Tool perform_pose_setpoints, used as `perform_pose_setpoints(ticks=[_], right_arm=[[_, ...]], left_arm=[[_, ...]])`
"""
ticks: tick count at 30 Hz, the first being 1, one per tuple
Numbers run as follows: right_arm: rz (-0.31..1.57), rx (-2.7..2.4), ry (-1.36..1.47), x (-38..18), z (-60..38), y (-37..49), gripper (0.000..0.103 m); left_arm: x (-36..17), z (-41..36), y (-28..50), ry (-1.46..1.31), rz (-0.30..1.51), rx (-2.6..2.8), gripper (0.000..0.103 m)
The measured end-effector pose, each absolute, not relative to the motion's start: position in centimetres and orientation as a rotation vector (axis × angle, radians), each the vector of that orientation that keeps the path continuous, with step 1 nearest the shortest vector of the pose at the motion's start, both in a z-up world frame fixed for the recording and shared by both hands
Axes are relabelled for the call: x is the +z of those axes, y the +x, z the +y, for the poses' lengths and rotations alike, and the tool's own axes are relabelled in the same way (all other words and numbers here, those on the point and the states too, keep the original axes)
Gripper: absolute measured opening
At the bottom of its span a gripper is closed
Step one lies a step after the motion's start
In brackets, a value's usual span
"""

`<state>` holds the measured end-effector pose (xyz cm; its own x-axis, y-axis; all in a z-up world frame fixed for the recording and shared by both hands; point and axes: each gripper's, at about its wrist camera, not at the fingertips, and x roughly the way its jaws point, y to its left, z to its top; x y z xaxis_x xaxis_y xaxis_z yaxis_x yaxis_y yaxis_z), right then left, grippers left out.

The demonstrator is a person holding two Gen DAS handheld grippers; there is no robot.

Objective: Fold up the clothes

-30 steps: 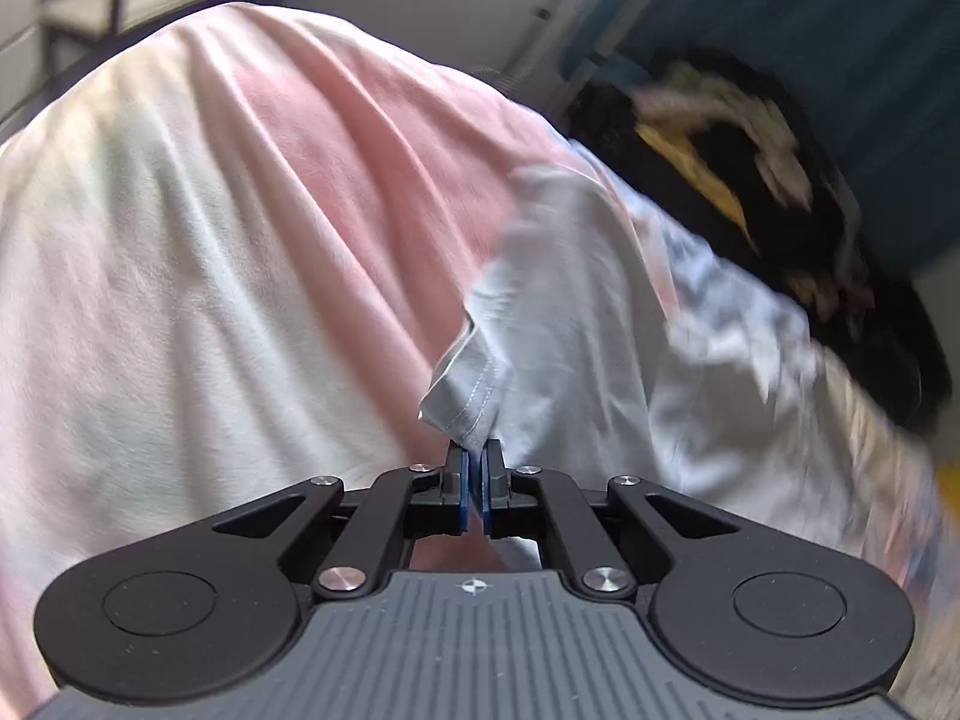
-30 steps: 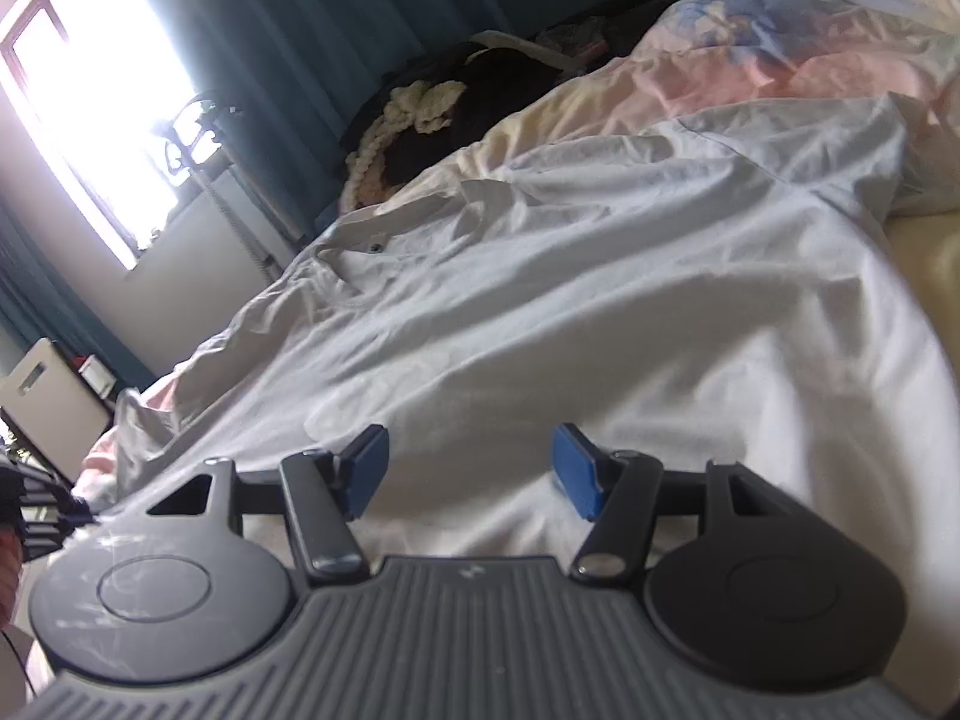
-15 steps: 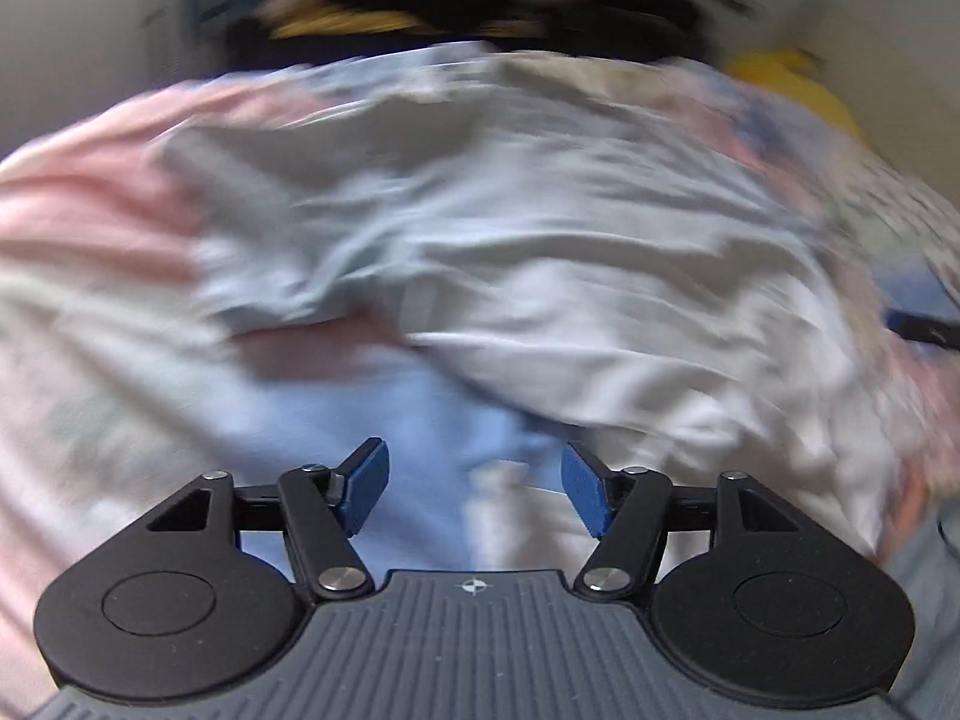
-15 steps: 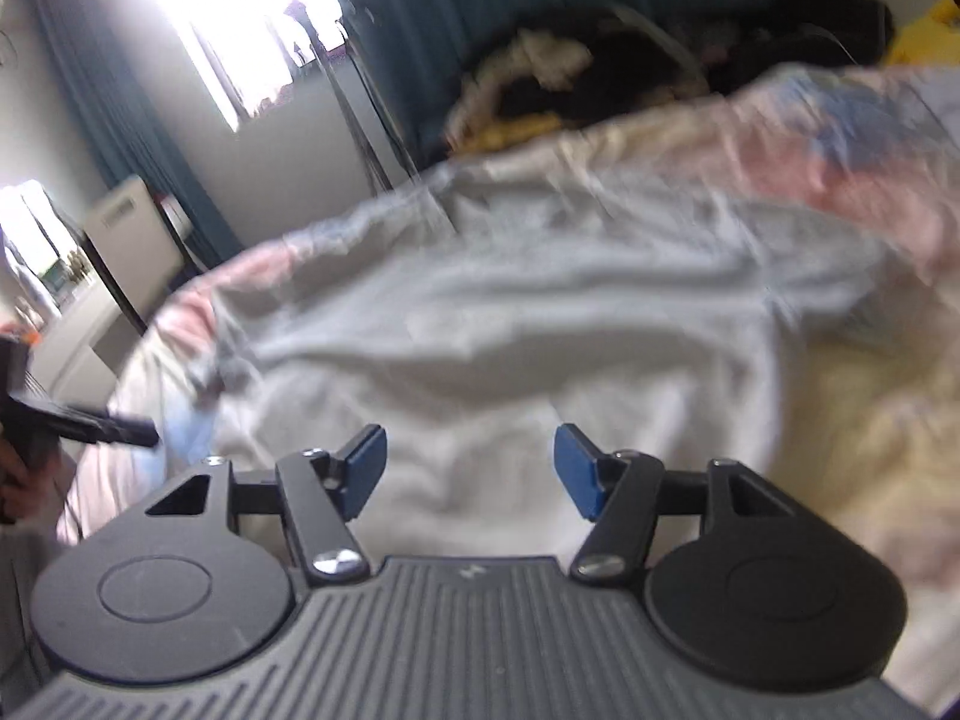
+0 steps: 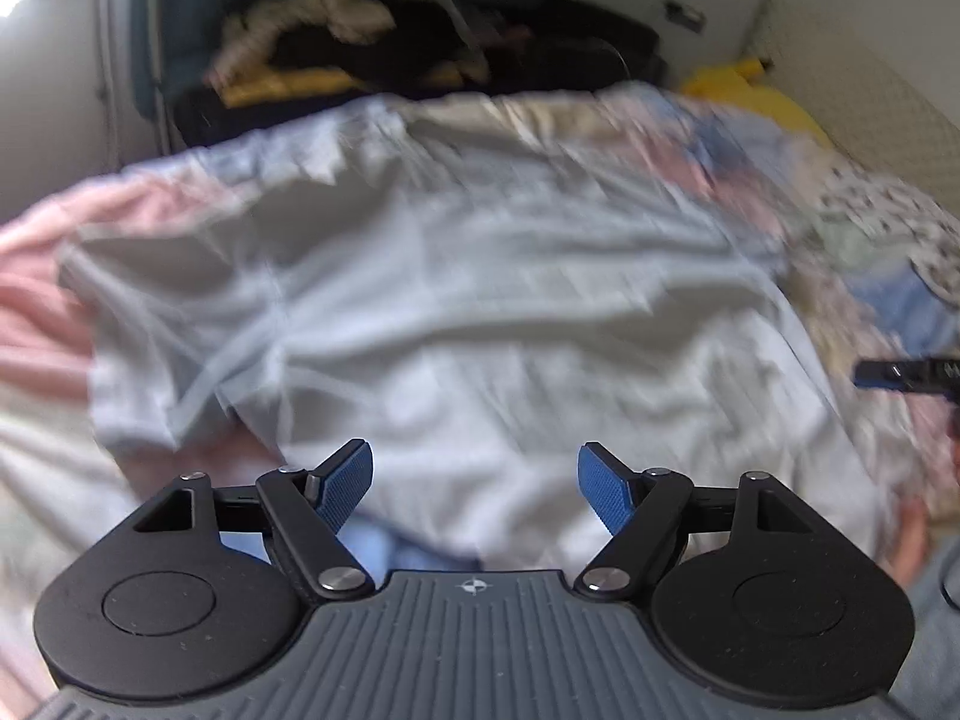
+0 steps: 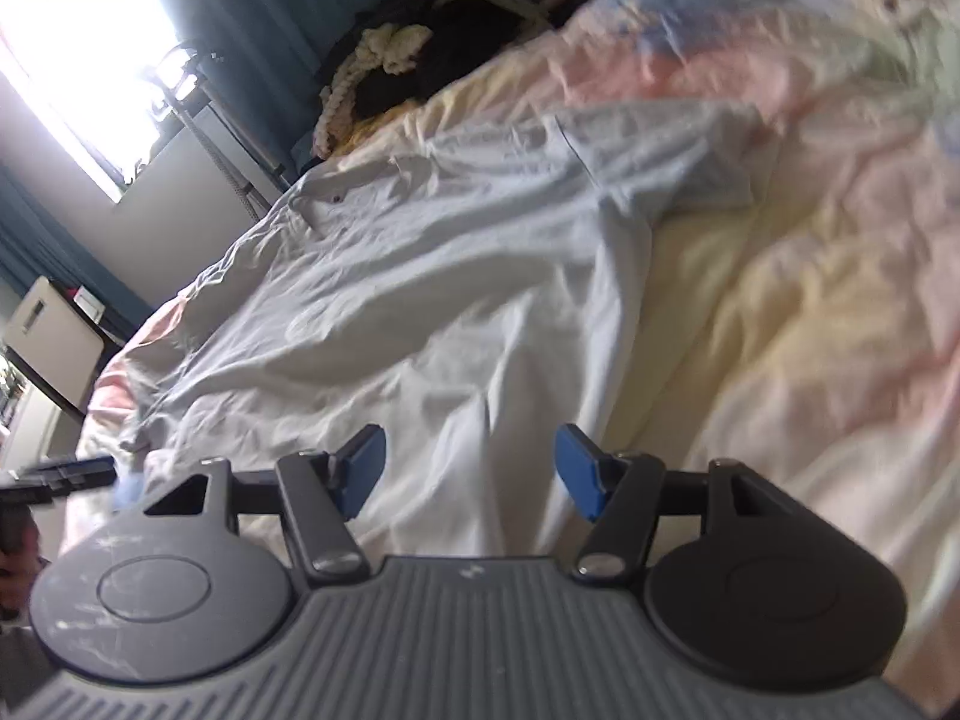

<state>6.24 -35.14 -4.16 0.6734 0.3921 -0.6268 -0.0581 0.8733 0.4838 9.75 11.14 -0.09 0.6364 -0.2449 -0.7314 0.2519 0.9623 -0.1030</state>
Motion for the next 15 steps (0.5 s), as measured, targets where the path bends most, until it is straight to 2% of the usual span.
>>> perform_pose_setpoints(ticks=[7,15], right_arm=[[0.685,0.265,0.231,-2.1,-32.9,16.1,0.065],[0.636,0.339,0.122,-3.5,-27.6,30.9,0.065]], left_arm=[[-0.8,9.8,19.4,0.145,0.743,-0.133,0.084],[-4.3,5.8,31.5,0.284,0.661,-0.103,0.084]])
